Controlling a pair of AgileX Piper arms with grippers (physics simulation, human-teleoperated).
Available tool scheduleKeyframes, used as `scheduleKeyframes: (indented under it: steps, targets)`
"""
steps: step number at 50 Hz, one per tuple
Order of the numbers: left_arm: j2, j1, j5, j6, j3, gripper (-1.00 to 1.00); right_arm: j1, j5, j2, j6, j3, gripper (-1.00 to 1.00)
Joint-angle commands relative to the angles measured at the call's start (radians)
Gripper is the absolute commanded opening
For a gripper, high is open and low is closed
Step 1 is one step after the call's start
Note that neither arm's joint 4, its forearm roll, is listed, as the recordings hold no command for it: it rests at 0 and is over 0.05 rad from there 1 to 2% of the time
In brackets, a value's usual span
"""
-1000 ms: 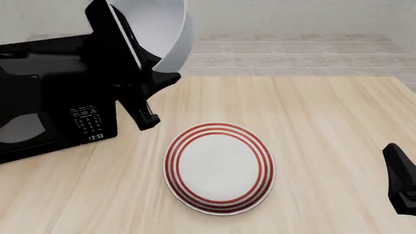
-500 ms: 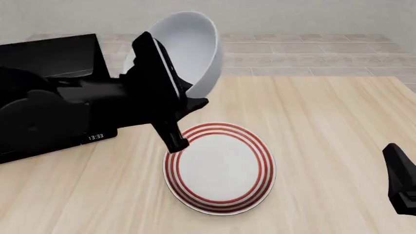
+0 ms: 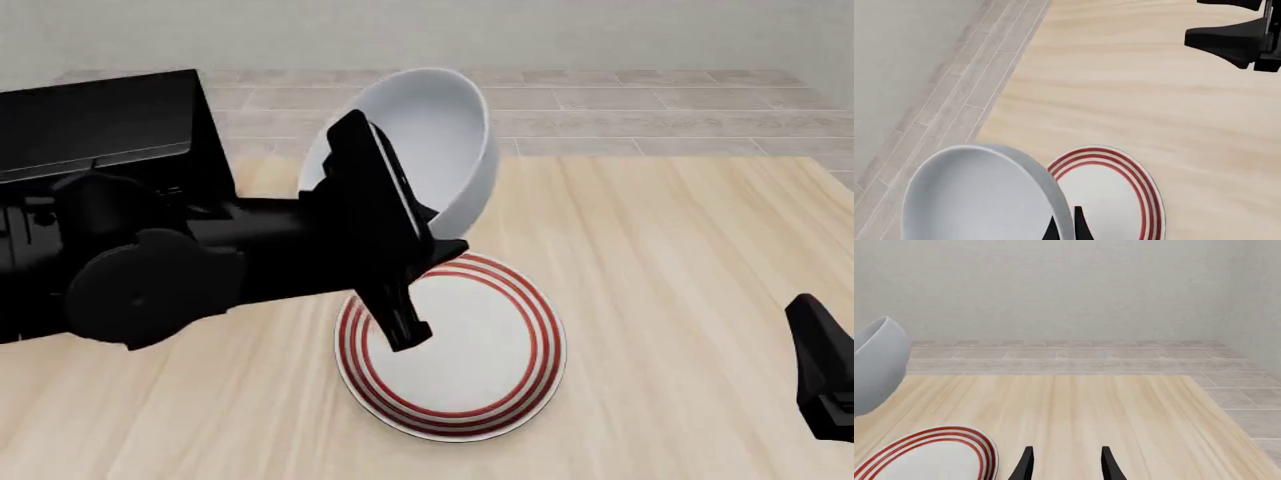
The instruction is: Pick up the white bowl and put it on the plate.
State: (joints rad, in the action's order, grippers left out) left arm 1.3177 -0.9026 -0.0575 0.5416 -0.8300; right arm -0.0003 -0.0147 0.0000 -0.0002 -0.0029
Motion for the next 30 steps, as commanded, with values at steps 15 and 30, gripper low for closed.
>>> scheduleKeyframes:
  steps: [15,30]
  targets:
    - [0.025,-0.023,0.028,-0.048,0.028,-1.0,0.0,0.017,0.006,0.0,0.0,1.0]
    - [0.054,-0.028,0.067,-0.102,0.048,-1.0,0.0,0.017,0.006,0.0,0.0,1.0]
